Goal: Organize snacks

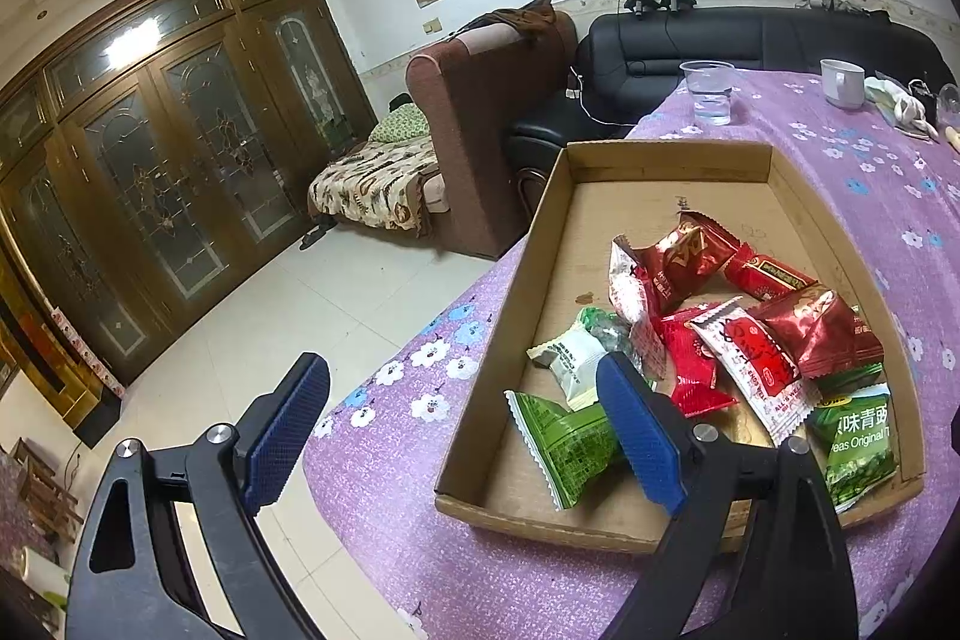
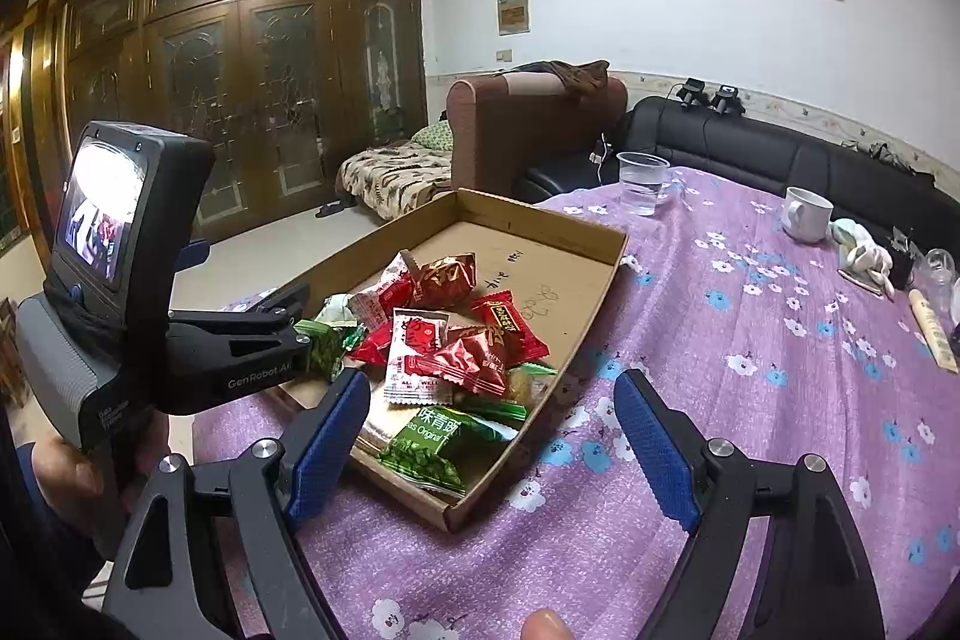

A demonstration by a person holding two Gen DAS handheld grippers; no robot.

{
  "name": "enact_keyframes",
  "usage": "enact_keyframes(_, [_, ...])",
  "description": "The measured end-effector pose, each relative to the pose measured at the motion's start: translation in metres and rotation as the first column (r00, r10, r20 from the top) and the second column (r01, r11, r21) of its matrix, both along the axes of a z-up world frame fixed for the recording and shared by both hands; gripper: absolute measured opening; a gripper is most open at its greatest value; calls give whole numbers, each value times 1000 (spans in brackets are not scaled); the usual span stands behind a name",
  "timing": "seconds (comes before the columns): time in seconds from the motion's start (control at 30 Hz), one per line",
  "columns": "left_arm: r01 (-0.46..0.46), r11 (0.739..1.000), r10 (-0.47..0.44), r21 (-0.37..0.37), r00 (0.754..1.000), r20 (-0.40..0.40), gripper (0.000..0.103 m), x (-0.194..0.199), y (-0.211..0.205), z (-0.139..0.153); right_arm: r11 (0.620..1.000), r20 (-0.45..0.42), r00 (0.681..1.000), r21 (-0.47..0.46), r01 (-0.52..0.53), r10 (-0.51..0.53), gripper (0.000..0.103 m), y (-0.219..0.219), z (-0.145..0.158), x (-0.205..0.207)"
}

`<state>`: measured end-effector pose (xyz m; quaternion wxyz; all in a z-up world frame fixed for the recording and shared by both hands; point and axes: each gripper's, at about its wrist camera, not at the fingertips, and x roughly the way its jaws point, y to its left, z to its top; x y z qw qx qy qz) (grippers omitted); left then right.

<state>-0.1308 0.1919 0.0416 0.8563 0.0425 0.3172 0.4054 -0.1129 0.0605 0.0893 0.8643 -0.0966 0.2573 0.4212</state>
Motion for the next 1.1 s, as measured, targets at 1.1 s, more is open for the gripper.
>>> enact_keyframes(1.1, [1,999,0,-45,1000,2,92,0,7,0,1000,1,1000,-5,-6,6,85,2,-2,-1])
